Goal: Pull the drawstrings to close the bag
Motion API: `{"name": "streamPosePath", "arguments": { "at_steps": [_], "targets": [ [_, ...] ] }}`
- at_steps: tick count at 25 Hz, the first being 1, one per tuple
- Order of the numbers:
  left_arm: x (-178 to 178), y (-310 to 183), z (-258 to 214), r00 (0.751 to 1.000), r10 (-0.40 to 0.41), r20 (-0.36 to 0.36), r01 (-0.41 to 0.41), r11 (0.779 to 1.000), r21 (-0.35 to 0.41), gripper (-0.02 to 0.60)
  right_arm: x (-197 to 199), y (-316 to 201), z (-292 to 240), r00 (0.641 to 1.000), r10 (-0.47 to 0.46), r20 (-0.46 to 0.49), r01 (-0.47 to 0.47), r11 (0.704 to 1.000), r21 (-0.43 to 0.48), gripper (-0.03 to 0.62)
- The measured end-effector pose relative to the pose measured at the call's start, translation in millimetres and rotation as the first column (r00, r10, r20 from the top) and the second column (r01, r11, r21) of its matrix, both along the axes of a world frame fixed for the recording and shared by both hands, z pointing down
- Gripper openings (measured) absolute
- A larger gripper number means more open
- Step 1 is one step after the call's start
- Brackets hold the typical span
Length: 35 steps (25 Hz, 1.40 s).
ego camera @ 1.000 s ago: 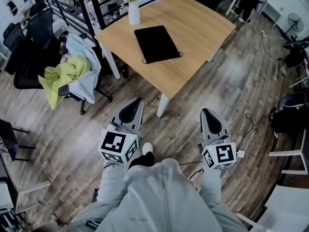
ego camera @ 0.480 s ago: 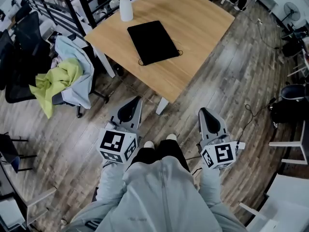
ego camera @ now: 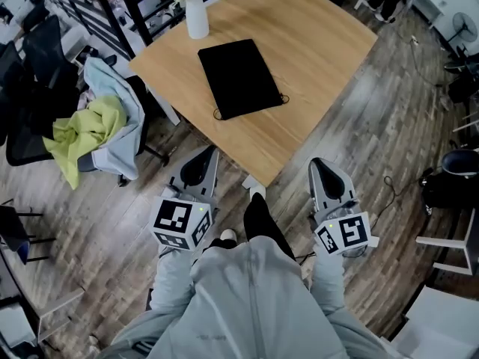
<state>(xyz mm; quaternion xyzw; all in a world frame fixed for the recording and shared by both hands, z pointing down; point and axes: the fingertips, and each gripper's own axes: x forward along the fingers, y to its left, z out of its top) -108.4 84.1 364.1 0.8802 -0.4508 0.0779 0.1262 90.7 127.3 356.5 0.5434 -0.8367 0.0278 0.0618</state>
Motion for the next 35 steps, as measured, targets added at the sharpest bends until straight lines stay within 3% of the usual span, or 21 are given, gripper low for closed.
{"name": "streamPosePath", "arguments": {
  "at_steps": [8, 15, 23, 29, 35],
  "targets": [
    [42.1, -104.5, -20.3, 0.998, -0.059, 0.013, 0.059, 0.998, 0.030, 0.028, 38.3, -114.3, -5.3, 0.996, -0.075, 0.047, 0.076, 0.997, -0.029, 0.025],
    [62.2, -153.3, -24.9, 0.991, -0.135, 0.024, 0.134, 0.990, 0.039, 0.028, 57.2, -178.1, -1.7, 0.982, -0.176, 0.064, 0.180, 0.981, -0.068, 0.025],
    [43.9, -180.2, -12.9, 0.981, -0.190, 0.036, 0.190, 0.982, -0.001, 0.028, 52.4, -219.0, 8.6, 0.980, -0.193, 0.050, 0.198, 0.975, -0.103, 0.023],
    [31.6, -196.3, -8.5, 0.984, -0.170, 0.049, 0.172, 0.985, -0.022, 0.028, 52.1, -235.2, 7.3, 0.990, -0.127, 0.061, 0.133, 0.986, -0.100, 0.023],
    [25.7, -205.8, 3.9, 0.988, -0.140, 0.057, 0.143, 0.989, -0.048, 0.029, 45.3, -241.3, 13.3, 0.989, -0.131, 0.073, 0.139, 0.982, -0.127, 0.026]
  ]
}}
